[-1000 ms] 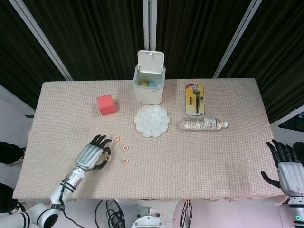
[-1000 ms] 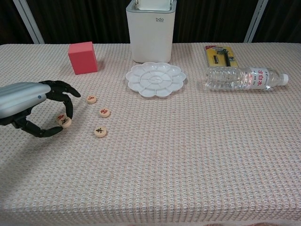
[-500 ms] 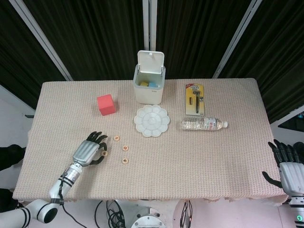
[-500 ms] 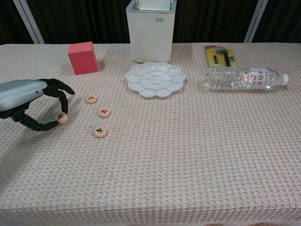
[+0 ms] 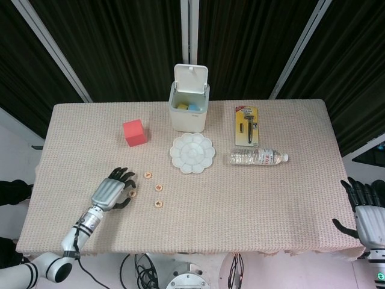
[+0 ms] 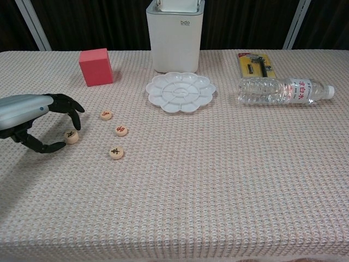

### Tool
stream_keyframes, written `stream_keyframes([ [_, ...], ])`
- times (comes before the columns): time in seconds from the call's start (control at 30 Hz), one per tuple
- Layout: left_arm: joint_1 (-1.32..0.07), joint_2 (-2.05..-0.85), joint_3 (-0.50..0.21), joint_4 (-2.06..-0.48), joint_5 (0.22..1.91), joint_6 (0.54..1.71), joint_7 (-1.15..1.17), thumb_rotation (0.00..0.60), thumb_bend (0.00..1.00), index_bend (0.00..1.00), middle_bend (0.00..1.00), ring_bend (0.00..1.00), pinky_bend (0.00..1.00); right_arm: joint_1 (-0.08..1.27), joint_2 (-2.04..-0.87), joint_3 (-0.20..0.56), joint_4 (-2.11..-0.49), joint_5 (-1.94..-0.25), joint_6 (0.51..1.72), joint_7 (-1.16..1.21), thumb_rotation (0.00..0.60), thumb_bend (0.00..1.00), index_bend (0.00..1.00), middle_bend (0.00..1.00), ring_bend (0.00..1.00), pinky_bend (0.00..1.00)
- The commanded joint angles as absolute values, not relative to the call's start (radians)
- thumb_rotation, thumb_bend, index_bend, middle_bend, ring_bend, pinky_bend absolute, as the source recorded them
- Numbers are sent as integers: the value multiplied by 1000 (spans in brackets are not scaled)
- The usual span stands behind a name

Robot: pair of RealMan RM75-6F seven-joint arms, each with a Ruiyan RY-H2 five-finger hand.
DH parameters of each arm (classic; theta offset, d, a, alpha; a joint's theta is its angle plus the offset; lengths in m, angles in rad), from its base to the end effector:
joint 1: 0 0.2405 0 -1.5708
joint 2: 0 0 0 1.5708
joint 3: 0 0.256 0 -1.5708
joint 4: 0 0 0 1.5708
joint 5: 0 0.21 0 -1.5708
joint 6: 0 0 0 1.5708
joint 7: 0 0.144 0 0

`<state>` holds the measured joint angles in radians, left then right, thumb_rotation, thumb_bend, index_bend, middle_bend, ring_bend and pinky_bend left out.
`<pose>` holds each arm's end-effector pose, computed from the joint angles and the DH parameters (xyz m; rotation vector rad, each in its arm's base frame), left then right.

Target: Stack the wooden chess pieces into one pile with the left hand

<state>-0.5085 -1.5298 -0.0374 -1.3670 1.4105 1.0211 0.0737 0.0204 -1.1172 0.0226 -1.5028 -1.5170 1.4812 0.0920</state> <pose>-0.2363 0.2821 -0.0163 -1.8809 -1.0479 -0.8889 -0.3433 -0.1552 0.1662 1.3735 -0.9436 0.8324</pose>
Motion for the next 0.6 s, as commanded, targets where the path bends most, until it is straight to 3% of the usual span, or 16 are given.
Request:
stream_keyframes([
  [0.03, -502, -1518, -38, -1402, 1428, 1053, 75, 600, 350, 335, 135, 0, 0, 20, -1117, 24, -1501, -1518, 1485, 96, 600, 99, 0, 0, 0, 0],
  [0.27, -501, -1502, -11, -1527, 1518, 1111, 98, 600, 350, 350, 135, 0, 0, 21, -1121, 22, -1494, -1517, 1479, 99, 600, 99, 0, 0, 0, 0],
  [0.6, -558, -1603, 5, -1497, 1551, 1035, 108, 600, 349, 384, 135, 0, 0, 19, -1118, 24, -1495, -1520, 1486, 100, 600, 102, 0, 0, 0, 0],
])
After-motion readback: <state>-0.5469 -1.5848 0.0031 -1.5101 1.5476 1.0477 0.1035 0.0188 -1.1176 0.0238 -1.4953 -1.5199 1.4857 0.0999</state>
